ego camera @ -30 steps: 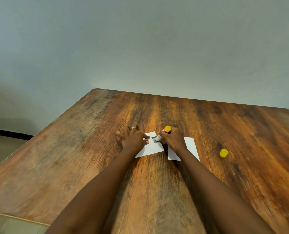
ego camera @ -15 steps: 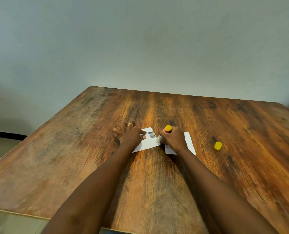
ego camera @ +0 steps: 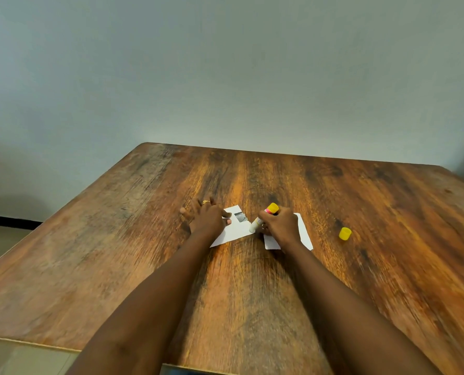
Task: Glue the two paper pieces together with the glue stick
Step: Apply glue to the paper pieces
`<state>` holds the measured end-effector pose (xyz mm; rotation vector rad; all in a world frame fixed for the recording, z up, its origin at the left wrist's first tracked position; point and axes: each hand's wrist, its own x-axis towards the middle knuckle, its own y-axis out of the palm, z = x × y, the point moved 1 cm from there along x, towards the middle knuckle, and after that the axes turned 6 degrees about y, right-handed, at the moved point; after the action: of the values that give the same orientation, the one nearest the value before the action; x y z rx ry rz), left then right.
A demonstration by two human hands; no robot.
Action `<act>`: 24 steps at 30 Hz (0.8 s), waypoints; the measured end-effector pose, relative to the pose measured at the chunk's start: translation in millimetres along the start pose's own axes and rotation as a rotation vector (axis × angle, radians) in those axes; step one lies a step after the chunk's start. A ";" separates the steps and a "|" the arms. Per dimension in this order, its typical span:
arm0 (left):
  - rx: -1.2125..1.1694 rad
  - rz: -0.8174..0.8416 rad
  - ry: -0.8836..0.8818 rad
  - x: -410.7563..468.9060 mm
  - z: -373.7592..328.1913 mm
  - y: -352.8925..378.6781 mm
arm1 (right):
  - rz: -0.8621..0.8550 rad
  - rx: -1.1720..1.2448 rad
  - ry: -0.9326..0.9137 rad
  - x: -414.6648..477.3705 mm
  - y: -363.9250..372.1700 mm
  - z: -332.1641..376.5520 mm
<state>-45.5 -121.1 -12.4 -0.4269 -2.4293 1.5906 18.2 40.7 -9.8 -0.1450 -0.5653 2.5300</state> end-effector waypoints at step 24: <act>0.128 -0.062 0.090 -17.6 -17.7 -6.7 | 0.028 0.038 -0.025 25.9 17.5 18.2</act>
<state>-24.1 -114.6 0.5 -0.3877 -2.2381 1.6515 -16.1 34.3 -0.5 -0.1089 -0.5282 2.5711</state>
